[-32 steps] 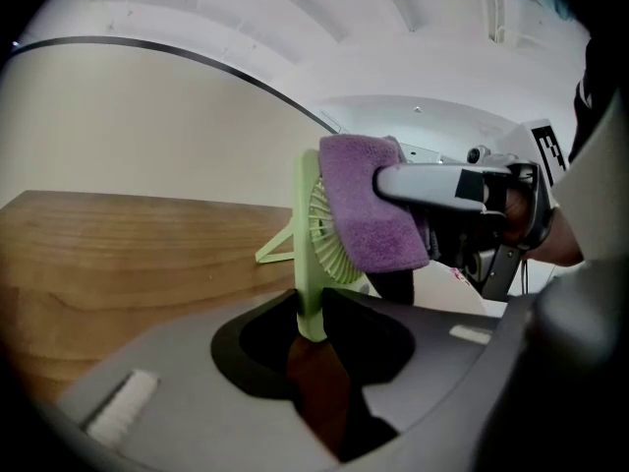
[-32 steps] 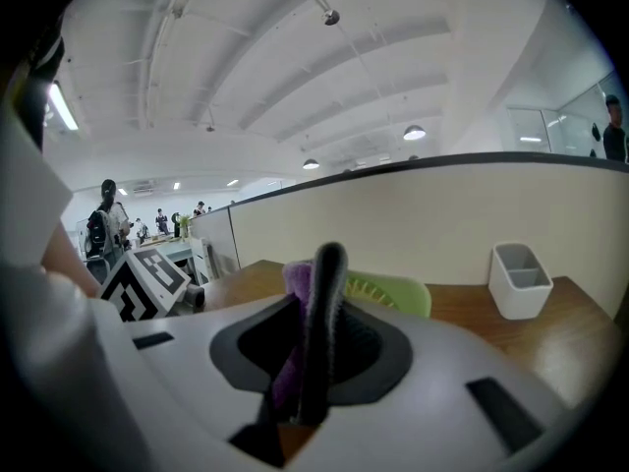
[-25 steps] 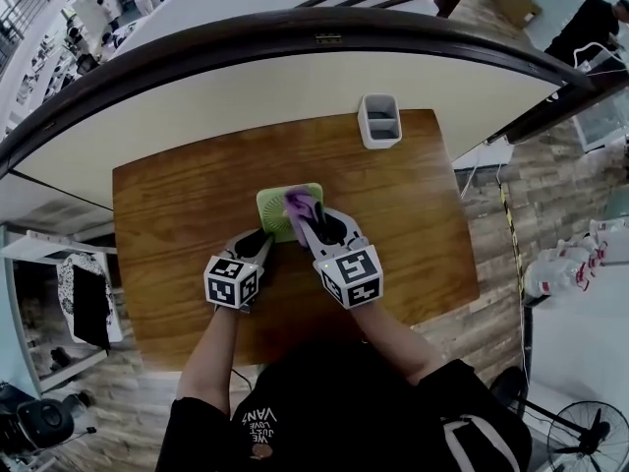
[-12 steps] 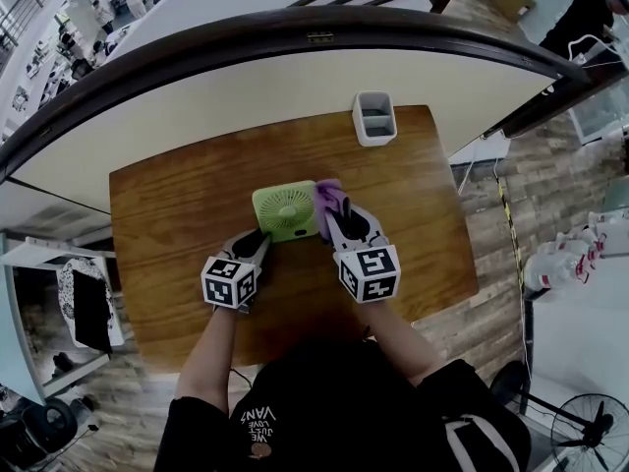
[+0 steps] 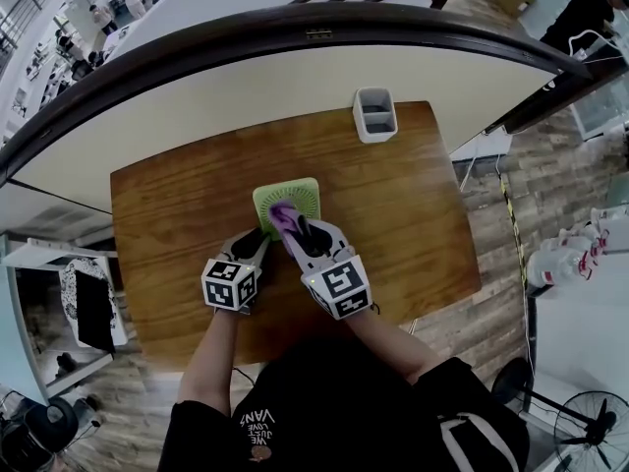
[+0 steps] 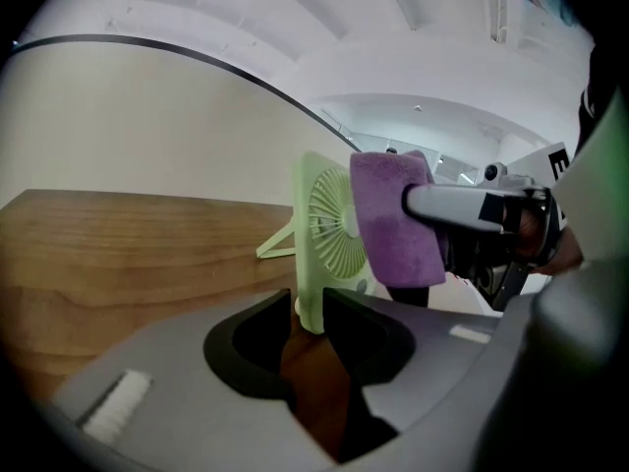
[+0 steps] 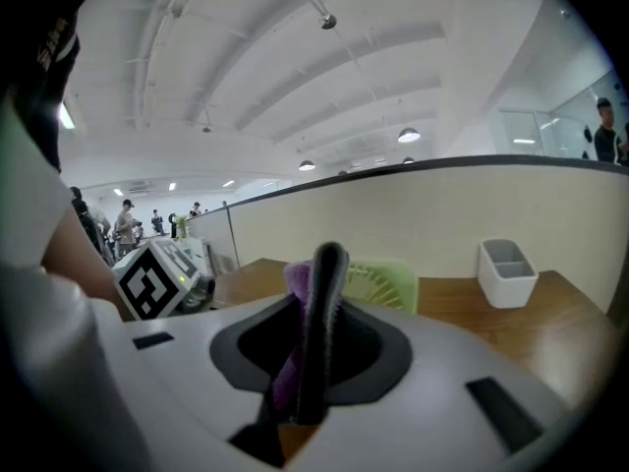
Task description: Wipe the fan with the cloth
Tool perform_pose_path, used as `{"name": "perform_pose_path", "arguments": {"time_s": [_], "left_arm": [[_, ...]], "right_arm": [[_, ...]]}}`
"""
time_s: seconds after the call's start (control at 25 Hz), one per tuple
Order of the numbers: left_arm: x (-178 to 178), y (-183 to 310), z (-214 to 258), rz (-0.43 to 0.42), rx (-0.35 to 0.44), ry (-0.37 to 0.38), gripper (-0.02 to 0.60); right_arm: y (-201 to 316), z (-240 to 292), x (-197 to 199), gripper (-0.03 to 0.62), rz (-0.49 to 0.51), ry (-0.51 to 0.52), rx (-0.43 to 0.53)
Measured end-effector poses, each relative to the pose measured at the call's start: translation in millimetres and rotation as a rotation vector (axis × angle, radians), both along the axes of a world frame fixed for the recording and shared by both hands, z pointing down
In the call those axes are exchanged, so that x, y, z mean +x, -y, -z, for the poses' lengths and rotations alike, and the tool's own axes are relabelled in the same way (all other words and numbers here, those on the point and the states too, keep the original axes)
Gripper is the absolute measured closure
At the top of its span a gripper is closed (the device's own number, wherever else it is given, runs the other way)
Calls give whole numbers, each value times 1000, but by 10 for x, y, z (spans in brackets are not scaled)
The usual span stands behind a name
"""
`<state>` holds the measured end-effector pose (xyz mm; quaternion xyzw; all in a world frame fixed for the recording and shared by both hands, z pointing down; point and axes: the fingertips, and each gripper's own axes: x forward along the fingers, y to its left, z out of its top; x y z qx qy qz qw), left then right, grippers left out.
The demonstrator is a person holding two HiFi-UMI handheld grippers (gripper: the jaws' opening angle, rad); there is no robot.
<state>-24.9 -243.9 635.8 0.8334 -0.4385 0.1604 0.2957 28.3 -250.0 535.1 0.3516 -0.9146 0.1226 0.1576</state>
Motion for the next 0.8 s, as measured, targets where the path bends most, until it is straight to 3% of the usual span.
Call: {"name": "perform_pose_path", "arguments": {"time_s": [0.2,0.36,0.6,0.8], "left_arm": [[-72,-98,59,35,6,-4,488],[-145,-141,90,72,12,-9,489],[-147,-154,214,102,48,-31,533],[-129,-188,329,104,73,-46,560]], "right_arm": [[-78,-141,-350,510,90,-22,-12],[-40,-265,-414,510,93,-57,-36],[1,-312,-241,510,55,-55,-55],[55,-296,123,510,-25,-63,-70]]}}
